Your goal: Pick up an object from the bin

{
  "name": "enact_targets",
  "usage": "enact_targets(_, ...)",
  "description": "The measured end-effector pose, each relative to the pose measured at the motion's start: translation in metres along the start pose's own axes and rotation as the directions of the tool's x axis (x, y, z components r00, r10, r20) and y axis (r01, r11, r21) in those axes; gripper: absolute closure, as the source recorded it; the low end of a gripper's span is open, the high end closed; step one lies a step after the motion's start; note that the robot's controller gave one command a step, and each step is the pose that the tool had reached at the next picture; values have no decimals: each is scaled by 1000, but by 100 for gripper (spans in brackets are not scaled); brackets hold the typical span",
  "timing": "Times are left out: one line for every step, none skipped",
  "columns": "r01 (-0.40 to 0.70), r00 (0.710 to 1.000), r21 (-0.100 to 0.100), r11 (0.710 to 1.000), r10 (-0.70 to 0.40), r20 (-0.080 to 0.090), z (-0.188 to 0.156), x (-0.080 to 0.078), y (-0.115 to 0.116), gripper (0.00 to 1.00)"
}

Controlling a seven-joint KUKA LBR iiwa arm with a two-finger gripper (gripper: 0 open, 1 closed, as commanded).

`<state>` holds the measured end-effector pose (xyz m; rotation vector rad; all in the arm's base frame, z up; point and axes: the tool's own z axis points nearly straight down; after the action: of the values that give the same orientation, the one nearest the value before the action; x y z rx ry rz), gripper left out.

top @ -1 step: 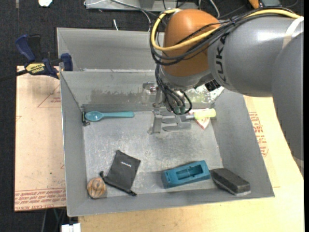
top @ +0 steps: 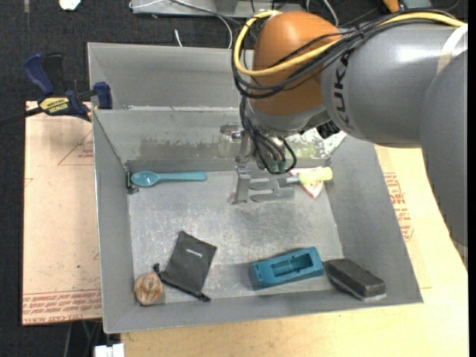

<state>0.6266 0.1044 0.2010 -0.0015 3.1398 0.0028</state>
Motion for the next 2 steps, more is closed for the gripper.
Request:
enact_targets(-57, 998, -1, 998, 57, 0, 20, 31, 40, 0)
enact_targets(22, 1000, 0, 1000, -22, 4, 40, 73, 26, 0)
